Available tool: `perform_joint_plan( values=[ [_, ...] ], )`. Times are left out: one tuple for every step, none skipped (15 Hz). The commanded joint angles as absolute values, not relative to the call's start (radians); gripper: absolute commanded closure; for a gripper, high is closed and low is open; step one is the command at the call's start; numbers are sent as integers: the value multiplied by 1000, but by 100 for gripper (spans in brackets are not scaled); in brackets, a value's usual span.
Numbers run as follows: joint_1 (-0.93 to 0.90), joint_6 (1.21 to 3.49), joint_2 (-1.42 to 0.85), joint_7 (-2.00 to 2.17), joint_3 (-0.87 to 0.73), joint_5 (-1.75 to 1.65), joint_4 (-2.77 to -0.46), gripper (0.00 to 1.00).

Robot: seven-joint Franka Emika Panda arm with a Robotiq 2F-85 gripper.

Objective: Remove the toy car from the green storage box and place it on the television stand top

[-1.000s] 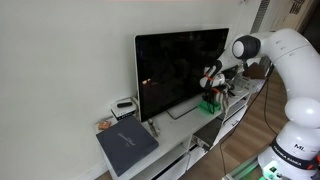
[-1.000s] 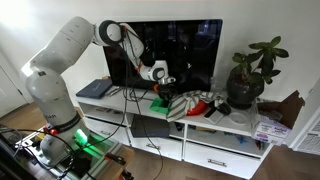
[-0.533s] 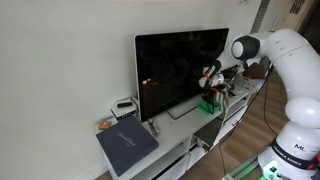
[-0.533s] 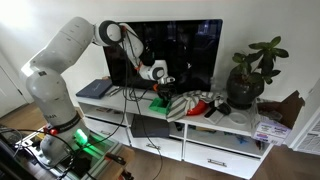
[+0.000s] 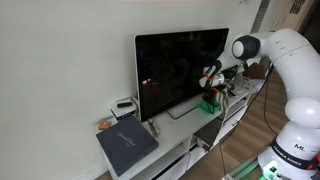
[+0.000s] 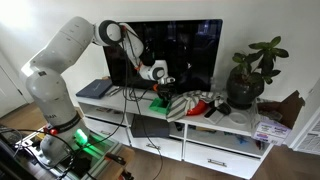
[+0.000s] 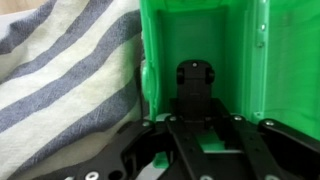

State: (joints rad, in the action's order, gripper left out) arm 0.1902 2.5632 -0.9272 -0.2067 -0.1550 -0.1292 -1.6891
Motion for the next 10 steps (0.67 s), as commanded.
perform_joint_plan(
  values=[
    [211,2554,-875,-216,-143,-134,-1751,90],
    [215,2561,-868,-218,-141,-133,-1761,90],
    [219,2568,-860,-221,-139,-132,-1772,90],
    [222,2571,-850,-222,-138,-131,-1783,90],
    [225,2580,-837,-224,-136,-130,-1798,90],
    [229,2584,-826,-228,-134,-129,-1810,90],
    [231,2589,-810,-230,-132,-129,-1825,90],
    [233,2593,-796,-232,-130,-128,-1840,90],
    [234,2598,-780,-233,-129,-127,-1855,90],
    [234,2604,-765,-232,-129,-127,-1870,90]
  ],
)
